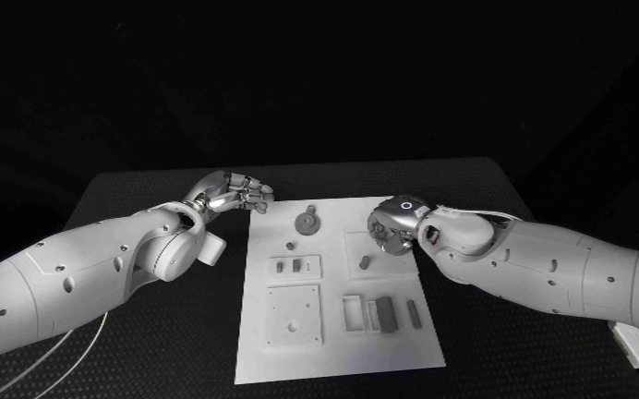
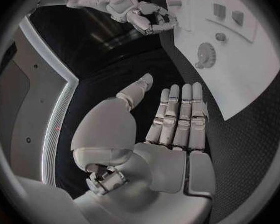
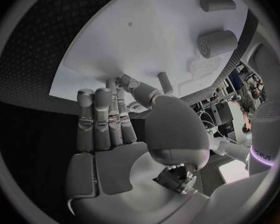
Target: Assemble the parts on the task board
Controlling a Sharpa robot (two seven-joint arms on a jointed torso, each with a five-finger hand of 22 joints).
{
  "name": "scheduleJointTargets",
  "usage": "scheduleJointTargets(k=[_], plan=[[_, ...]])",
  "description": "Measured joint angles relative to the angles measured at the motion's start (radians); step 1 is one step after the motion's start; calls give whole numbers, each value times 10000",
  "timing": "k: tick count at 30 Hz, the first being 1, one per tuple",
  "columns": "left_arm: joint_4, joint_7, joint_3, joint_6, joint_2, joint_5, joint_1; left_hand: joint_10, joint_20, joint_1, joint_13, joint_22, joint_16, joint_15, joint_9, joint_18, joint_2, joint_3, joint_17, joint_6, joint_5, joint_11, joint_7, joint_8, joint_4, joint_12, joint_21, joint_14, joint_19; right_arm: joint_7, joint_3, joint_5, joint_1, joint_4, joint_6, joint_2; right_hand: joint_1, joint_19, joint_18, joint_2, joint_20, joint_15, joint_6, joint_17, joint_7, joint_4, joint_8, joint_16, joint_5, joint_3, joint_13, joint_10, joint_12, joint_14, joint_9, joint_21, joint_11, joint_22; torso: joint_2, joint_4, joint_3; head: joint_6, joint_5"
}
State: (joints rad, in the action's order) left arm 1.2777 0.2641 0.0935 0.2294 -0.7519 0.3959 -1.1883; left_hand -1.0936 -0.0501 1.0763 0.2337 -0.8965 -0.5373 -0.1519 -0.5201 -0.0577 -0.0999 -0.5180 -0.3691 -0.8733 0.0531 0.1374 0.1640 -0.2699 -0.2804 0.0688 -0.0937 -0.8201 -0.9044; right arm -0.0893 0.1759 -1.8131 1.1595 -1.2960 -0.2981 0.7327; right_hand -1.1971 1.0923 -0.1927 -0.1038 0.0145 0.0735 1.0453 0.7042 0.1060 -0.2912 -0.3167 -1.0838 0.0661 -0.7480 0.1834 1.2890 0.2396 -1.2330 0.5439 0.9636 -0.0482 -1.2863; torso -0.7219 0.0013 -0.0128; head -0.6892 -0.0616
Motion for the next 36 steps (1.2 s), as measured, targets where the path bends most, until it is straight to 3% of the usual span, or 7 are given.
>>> scheduleJointTargets(k=[15, 19, 36], plan=[[-42, 5, 0, -1, 22, 1, 0, -35, 0, 40, -27, 9, 39, 24, 9, 37, 40, 0, -18, 0, 0, 35, 0, 0, 0, 0, 0, -25, 0, 20, 25, 4, 10, -161, -136, 136, 0, 33, 1, 0, 0, 20, 96, 32, -19, 31, -58, 0, -1, -29, 2, 67, 158, -17, 142, 0, 2, -21, 1, 2, -5, -23, -37], [-53, 5, 0, -2, 23, 1, 0, -35, 0, 40, -27, 9, 39, 36, 9, -78, 40, 0, -18, 0, 0, 35, 0, 0, 0, 0, 0, -37, 0, 49, 22, 12, 96, -238, -126, 176, 0, 34, 0, -1, -1, 19, 114, 32, -37, 2, -58, 0, -3, -58, 4, 69, 159, -16, 141, 0, 2, -21, 2, 2, -7, -24, -43], [-85, 6, 0, -12, 41, 1, 0, -35, 0, 40, -49, 17, 39, 37, 18, -102, 40, 0, -35, 0, 0, 35, 0, 0, 0, 0, 0, -36, 1, 148, -151, 171, 239, -425, -120, 277, 3, 33, 0, -4, -6, 17, 110, 41, -38, 2, -94, 0, -13, -57, 15, 126, 158, -14, 163, 0, 57, -43, 2, 8, -7, -33, -78]])
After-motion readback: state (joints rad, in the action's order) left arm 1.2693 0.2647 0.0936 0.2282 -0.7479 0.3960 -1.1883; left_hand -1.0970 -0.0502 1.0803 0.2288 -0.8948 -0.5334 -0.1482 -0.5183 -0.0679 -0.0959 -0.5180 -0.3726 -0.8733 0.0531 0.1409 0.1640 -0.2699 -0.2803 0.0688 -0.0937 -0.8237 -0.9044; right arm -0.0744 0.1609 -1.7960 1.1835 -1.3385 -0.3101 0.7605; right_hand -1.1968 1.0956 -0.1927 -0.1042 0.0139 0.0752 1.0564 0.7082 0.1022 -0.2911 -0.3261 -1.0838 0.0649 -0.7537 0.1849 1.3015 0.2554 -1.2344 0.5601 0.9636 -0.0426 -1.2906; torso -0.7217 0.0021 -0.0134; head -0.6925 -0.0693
